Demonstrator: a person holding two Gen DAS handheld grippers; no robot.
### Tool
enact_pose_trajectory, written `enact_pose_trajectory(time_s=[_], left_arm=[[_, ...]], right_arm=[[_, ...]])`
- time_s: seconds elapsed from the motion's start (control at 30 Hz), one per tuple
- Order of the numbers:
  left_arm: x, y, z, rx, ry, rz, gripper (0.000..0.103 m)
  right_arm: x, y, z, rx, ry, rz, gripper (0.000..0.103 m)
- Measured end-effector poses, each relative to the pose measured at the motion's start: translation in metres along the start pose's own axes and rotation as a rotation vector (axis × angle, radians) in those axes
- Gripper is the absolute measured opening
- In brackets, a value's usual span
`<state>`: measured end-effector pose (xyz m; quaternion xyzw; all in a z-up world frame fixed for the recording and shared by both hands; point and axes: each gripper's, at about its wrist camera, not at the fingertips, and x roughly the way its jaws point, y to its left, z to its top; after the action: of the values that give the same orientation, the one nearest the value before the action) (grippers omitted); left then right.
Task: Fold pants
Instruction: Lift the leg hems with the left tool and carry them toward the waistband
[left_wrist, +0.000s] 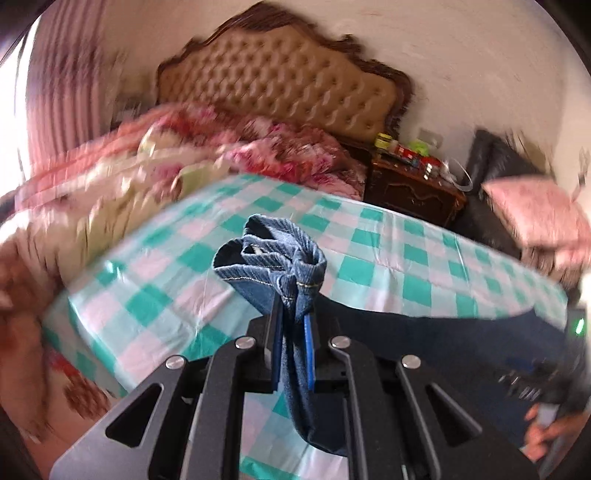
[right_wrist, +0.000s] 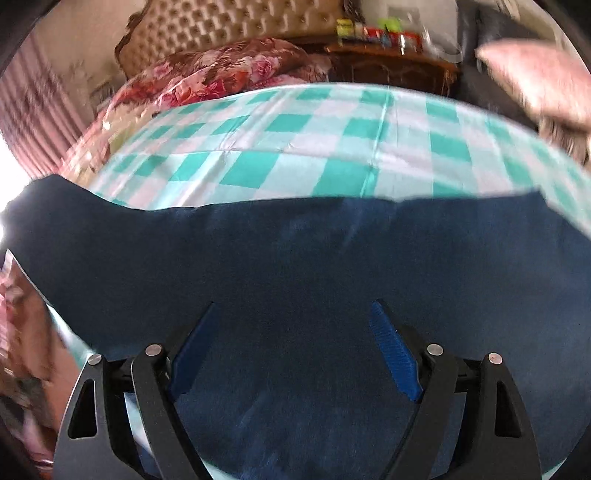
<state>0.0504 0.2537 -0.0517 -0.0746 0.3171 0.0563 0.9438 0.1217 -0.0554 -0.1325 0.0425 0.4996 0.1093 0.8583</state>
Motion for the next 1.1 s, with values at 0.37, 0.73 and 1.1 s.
enact_pose_trajectory(time_s=[0.37,0.73,1.1], left_arm=[[-0.022,-0.186,-0.096,0.649,-0.088,-0.09,0.01],[0.003,-0.194,-0.159,0.588,-0.003,-0.146,0.059],[0.026,-0.223,-0.164,0.809,0.006,-0.117,0.027]], right_arm=[[-0.045,-0.081,-0.002,0.285,-0.036,0.102,0.079],[-0.031,-0.111,-0.023,0.308,0.068,0.149,0.079],[-0.023,-0.081,-0.008,0.291,0.141,0.265,0.081]])
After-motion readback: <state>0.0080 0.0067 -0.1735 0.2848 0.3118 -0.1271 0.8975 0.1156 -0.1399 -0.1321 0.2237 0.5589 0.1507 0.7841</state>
